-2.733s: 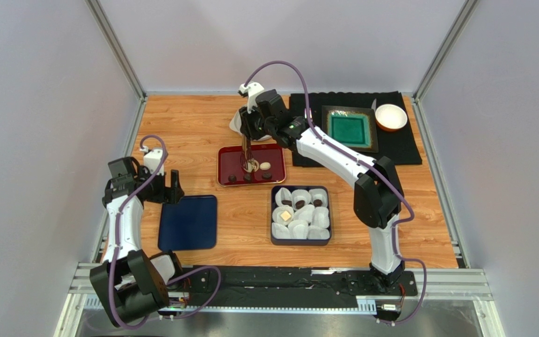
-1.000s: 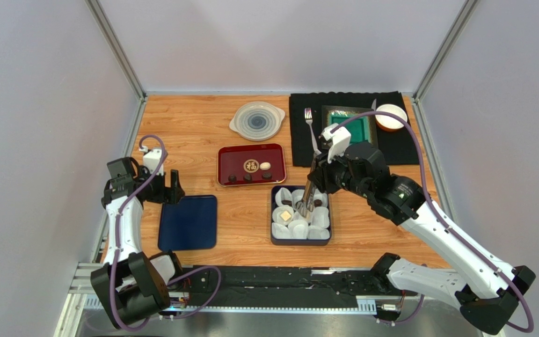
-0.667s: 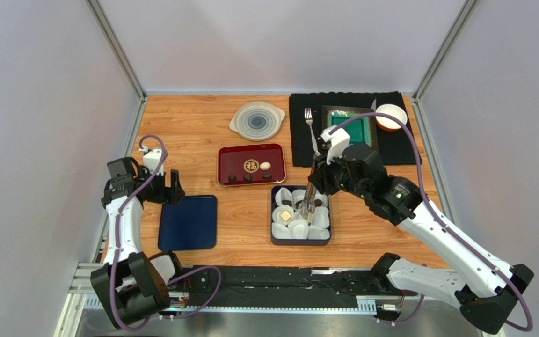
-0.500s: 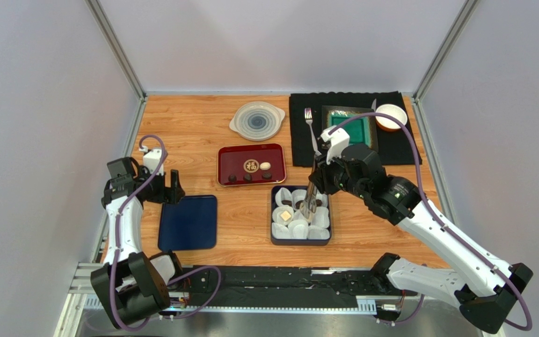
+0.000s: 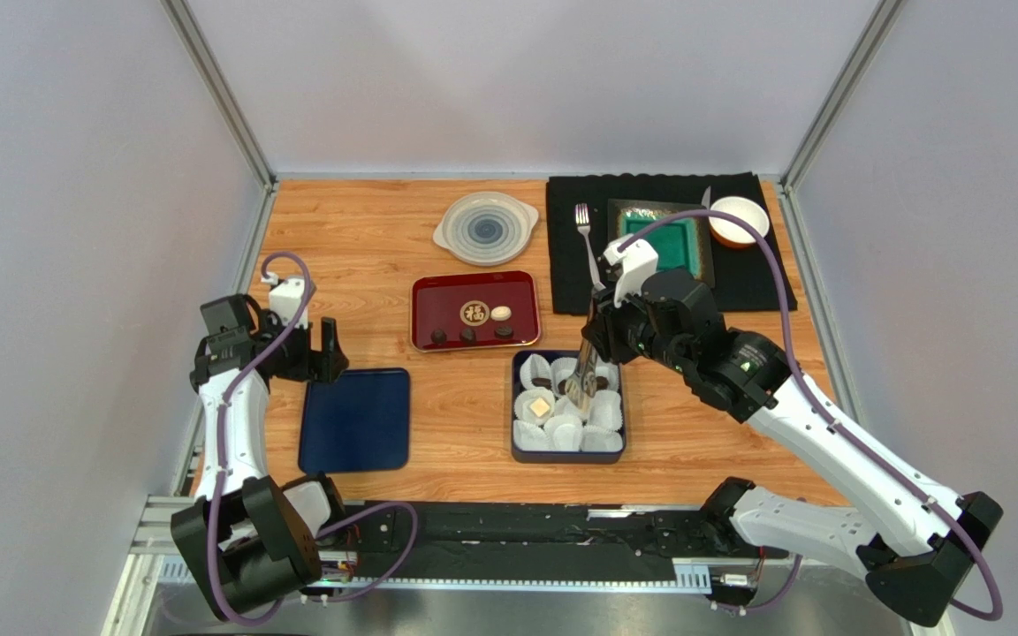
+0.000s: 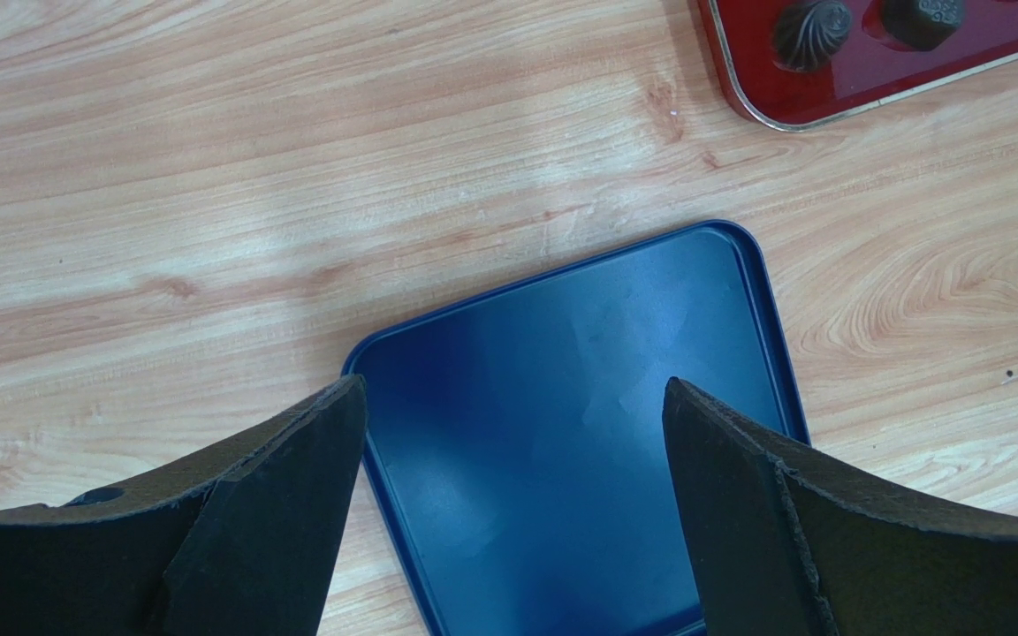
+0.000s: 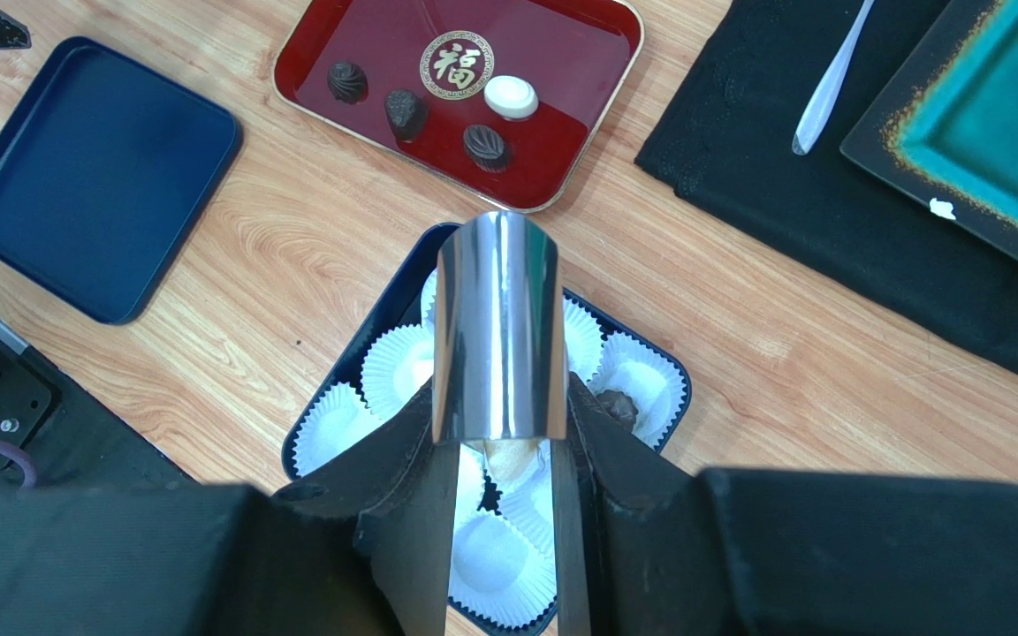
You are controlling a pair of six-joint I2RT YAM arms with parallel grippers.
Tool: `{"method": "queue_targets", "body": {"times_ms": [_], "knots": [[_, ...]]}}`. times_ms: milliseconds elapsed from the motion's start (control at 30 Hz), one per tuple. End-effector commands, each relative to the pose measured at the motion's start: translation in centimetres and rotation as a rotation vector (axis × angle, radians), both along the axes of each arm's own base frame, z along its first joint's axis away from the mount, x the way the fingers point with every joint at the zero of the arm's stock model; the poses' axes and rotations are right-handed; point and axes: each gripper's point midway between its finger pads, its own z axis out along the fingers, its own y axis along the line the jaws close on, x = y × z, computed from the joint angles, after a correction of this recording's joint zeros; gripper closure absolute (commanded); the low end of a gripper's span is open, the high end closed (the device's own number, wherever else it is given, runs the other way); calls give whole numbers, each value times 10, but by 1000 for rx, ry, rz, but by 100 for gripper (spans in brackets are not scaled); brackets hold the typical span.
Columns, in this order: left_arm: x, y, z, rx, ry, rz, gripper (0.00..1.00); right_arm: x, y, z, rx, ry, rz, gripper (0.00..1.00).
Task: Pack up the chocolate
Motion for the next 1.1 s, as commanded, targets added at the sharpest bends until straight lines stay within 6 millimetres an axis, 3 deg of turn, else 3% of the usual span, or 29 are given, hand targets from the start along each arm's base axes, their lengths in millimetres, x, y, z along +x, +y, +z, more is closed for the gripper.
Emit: {"method": "queue_targets", "body": {"times_ms": [0, 400, 667, 833, 1067], "knots": [[7, 2, 15, 10, -48, -13, 10, 8, 5, 16, 43, -62, -9, 71], [7, 4, 15, 19, -49, -9, 10, 9, 5, 18, 48, -66, -15, 63], [7, 4, 15, 19, -51, -11, 10, 9, 7, 26, 59, -81, -9, 63], [7, 3, 15, 16, -50, -10, 9, 19, 14, 42, 64, -118, 0, 64], [6, 3, 13, 14, -46, -8, 10, 51, 46, 70, 77, -186, 36, 63]]}}
